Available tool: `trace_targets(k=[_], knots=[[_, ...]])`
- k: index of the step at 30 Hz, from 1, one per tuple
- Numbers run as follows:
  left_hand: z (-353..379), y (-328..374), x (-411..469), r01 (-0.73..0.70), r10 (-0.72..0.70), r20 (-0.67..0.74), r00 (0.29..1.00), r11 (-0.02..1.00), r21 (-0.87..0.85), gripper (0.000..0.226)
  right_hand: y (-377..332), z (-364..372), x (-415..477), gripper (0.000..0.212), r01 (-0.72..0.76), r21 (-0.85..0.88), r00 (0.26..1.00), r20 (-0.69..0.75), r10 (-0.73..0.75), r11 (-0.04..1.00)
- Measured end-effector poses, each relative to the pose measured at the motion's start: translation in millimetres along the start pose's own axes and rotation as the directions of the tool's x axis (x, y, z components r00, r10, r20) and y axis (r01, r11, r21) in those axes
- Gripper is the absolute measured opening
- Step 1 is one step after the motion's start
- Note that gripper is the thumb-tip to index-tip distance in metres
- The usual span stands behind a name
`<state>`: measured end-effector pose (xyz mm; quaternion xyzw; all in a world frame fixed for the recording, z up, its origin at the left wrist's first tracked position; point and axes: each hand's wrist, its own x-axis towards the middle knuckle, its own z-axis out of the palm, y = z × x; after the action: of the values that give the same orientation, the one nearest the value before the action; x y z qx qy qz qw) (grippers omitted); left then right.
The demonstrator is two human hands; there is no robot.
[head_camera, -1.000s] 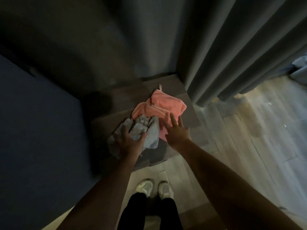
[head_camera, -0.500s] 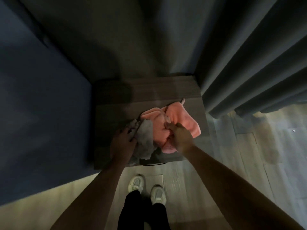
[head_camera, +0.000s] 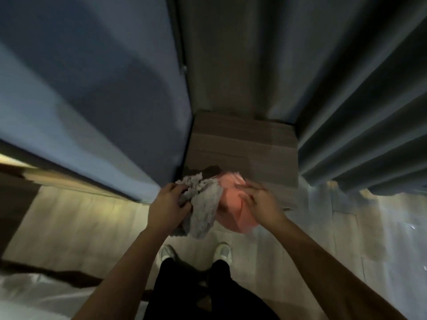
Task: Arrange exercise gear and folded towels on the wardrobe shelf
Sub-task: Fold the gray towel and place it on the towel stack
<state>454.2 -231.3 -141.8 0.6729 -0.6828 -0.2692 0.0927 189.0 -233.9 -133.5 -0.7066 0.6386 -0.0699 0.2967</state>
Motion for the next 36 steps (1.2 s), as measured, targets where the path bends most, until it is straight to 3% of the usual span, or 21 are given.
trace_targets(k=[5,10,22,29,36], knots=[[-37.0,-51.3,-53.5,0.094,-0.091,-0.058,0.994,0.995,0.043,0.041,-72.3,20.1,0.1,0.039,0.139,-0.111,0.982,0.144,-0.122,0.984],[-73.3,-121.0,-88.6,0.141,-0.134,-0.135,0.982,0.989,0.042,0.041,-163.5,48.0,-2.1,0.032,0.194,-0.034,0.966,0.183,-0.185,0.980],[-194.8,-305.1,-141.3,0.203,-0.201,-0.196,0.960,0.979,-0.013,0.041,-376.5,136.0,24.6,0.029,0.263,-0.035,0.952,0.171,-0.254,0.964],[-255.5,-380.3,-140.2,0.213,-0.220,-0.260,0.940,0.976,-0.055,0.040,-475.4,165.8,59.9,0.032,0.344,0.070,0.910,0.220,-0.351,0.936],[-299.2,-448.8,-111.0,0.221,-0.238,-0.322,0.916,0.971,-0.090,0.037,-558.6,203.0,123.5,0.028,0.410,0.056,0.876,0.255,-0.410,0.910]])
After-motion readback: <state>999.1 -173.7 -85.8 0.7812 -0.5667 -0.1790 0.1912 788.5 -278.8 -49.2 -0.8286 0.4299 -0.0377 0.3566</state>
